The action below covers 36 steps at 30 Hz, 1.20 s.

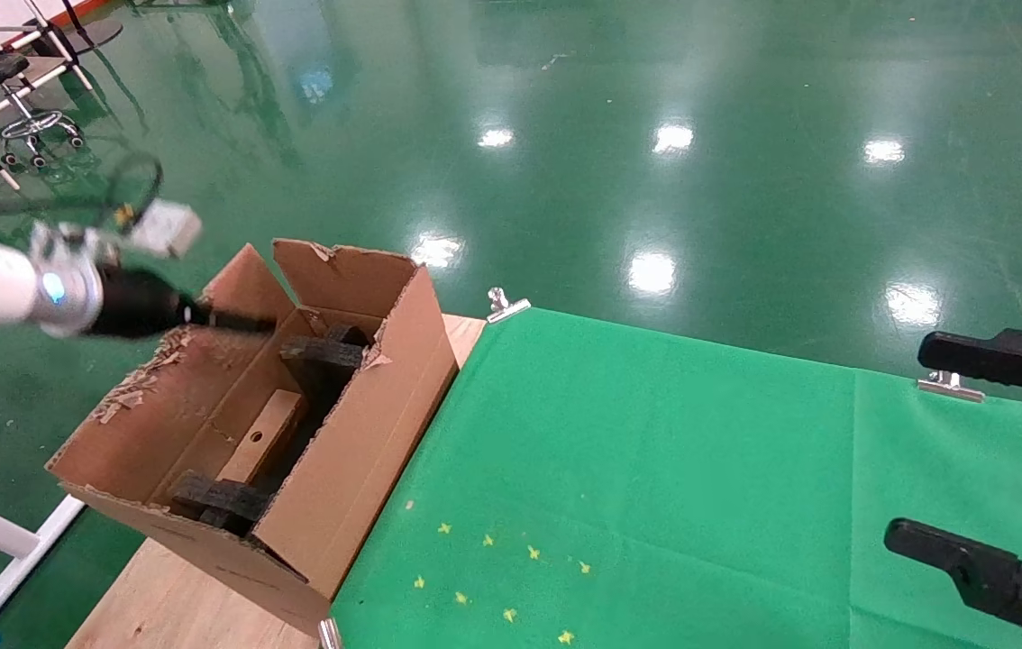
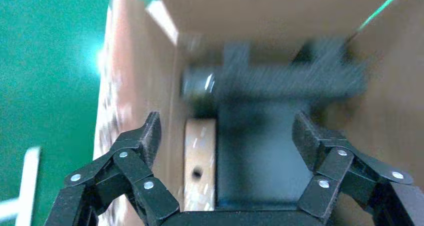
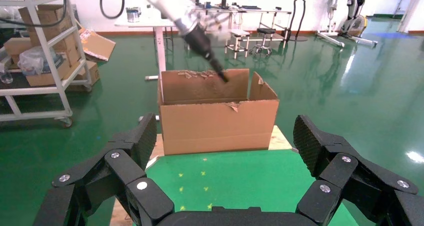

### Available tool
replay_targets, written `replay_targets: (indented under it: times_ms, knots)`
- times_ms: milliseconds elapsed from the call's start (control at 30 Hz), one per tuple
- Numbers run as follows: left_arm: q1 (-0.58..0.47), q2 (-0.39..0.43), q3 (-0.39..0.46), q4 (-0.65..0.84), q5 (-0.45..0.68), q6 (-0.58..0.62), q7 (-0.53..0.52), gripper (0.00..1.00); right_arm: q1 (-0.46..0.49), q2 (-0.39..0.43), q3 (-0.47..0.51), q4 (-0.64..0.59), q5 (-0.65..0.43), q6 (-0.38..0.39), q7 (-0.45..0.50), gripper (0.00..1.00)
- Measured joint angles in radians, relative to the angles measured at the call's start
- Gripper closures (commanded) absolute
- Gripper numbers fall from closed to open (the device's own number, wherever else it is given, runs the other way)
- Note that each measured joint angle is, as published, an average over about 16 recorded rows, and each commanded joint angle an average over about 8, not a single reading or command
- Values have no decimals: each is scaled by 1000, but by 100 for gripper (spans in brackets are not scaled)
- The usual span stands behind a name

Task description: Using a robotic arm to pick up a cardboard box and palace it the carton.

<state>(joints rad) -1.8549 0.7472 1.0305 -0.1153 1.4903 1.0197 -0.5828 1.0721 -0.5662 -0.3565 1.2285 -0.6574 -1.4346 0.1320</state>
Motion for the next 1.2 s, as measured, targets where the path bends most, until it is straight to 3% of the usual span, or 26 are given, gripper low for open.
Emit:
replay_targets:
  times_ms: [267, 633, 1200]
  knots:
    - [-69, -61, -93, -121, -160, 180, -52, 0, 0, 0, 0, 0, 0, 0, 0, 0]
    - [-18, -100, -247, -230, -455, 424, -134, 0, 0, 0, 0, 0, 0, 0, 0, 0]
    - [122, -103, -353, -380, -564, 476, -71, 0, 0, 0, 0, 0, 0, 0, 0, 0]
